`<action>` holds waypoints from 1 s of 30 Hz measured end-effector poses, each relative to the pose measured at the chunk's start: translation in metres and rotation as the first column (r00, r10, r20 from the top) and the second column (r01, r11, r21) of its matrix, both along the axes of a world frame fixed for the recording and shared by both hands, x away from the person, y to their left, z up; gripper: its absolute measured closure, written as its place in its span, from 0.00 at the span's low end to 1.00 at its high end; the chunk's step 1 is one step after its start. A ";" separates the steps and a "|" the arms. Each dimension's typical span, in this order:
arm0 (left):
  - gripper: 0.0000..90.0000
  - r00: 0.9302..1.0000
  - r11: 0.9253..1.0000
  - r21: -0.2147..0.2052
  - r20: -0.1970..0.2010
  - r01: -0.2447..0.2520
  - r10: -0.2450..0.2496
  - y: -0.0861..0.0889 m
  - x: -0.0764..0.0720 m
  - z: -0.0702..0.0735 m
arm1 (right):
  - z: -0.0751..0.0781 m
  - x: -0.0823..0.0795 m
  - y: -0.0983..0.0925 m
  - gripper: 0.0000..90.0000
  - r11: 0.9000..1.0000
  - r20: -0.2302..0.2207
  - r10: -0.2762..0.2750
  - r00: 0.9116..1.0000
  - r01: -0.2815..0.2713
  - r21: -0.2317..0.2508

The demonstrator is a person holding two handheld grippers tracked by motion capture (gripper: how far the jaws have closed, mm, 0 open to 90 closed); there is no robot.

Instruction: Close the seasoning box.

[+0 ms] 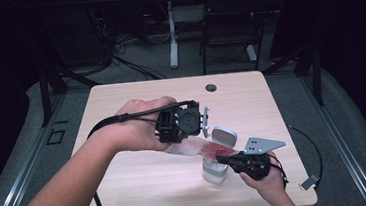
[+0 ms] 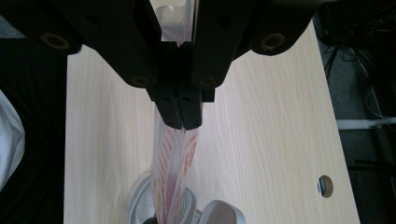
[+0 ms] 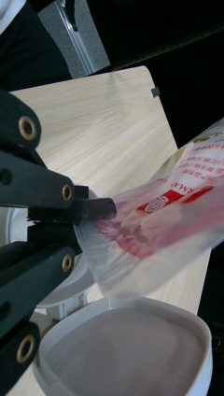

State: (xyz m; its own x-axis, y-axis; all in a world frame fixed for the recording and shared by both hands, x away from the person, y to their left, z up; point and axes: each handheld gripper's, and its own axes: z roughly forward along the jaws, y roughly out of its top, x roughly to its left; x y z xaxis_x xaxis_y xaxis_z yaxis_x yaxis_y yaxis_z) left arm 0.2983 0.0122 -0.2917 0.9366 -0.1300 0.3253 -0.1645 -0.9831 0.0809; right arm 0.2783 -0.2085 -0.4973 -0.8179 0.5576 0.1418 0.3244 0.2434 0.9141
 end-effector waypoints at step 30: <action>1.00 1.000 1.000 -0.015 -0.001 0.011 -0.011 -0.003 -0.001 0.002 | 0.000 -0.001 -0.001 1.00 1.000 0.007 -0.007 1.000 0.007 -0.017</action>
